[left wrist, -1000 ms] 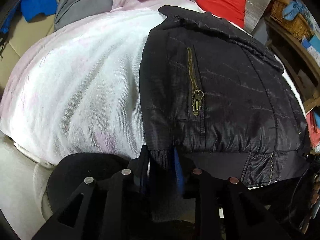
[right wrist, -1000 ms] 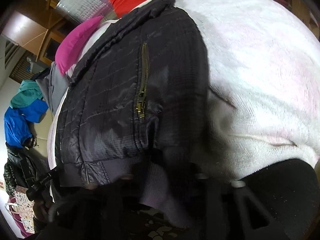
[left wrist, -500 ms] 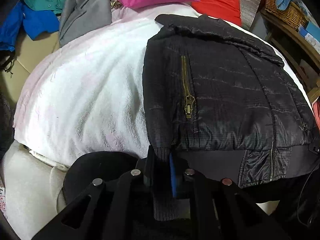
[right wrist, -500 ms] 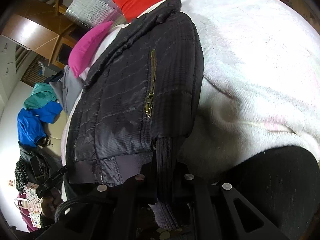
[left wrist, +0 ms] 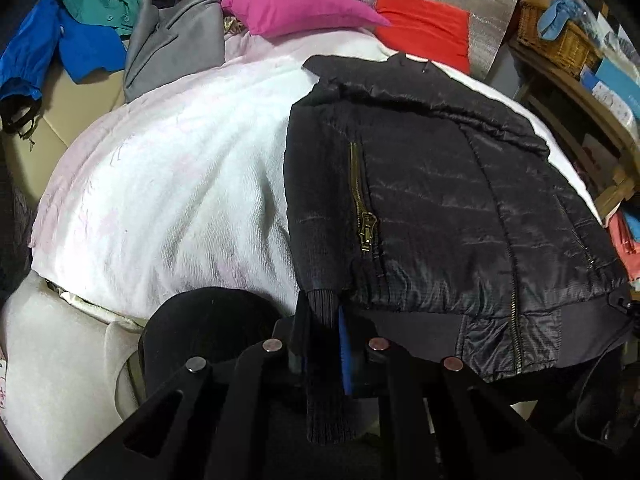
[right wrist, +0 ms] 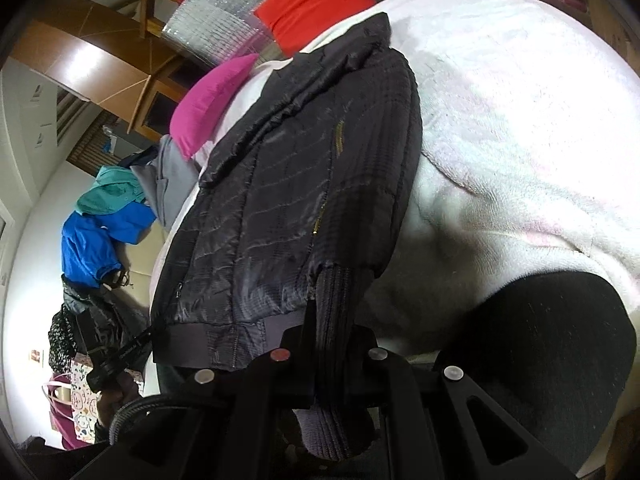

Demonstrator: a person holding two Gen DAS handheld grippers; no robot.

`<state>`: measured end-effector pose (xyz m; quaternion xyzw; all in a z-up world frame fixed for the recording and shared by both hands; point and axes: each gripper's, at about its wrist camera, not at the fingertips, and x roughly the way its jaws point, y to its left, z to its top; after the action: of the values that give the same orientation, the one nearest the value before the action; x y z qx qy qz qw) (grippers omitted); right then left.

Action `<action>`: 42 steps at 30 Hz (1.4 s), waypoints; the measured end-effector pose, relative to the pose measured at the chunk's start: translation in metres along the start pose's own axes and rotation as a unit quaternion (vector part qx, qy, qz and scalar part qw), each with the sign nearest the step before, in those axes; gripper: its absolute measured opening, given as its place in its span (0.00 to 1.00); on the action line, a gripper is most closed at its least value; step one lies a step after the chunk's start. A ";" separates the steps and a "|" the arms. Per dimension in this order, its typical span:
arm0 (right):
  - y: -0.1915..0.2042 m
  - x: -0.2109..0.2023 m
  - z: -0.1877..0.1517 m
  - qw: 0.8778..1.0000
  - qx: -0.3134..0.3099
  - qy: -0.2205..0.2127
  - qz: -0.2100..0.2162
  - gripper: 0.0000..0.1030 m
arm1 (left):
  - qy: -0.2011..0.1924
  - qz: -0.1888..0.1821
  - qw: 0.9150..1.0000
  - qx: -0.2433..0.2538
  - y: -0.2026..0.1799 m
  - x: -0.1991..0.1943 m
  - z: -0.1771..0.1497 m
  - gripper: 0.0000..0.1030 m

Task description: Fold large clothes

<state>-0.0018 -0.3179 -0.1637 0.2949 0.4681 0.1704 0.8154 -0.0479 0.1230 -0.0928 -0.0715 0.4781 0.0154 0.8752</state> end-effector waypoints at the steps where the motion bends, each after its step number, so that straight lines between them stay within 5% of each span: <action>1: 0.001 -0.001 0.001 1.000 0.000 0.000 0.004 0.09 | -0.002 -0.003 1.000 -0.001 0.000 -0.002 0.001 0.12; 14: 0.009 -0.021 0.035 0.996 0.003 -0.046 0.074 0.09 | -0.043 -0.026 0.999 -0.018 -0.009 -0.023 0.043 0.11; 42: 0.022 -0.052 0.019 0.995 -0.023 -0.070 0.068 0.09 | -0.076 -0.033 0.996 -0.023 0.003 -0.059 0.023 0.11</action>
<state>-0.0114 -0.3361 -0.1075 0.3181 0.3851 0.2151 0.8392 -0.0608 0.1311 -0.0318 -0.1061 0.4069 0.0036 0.9073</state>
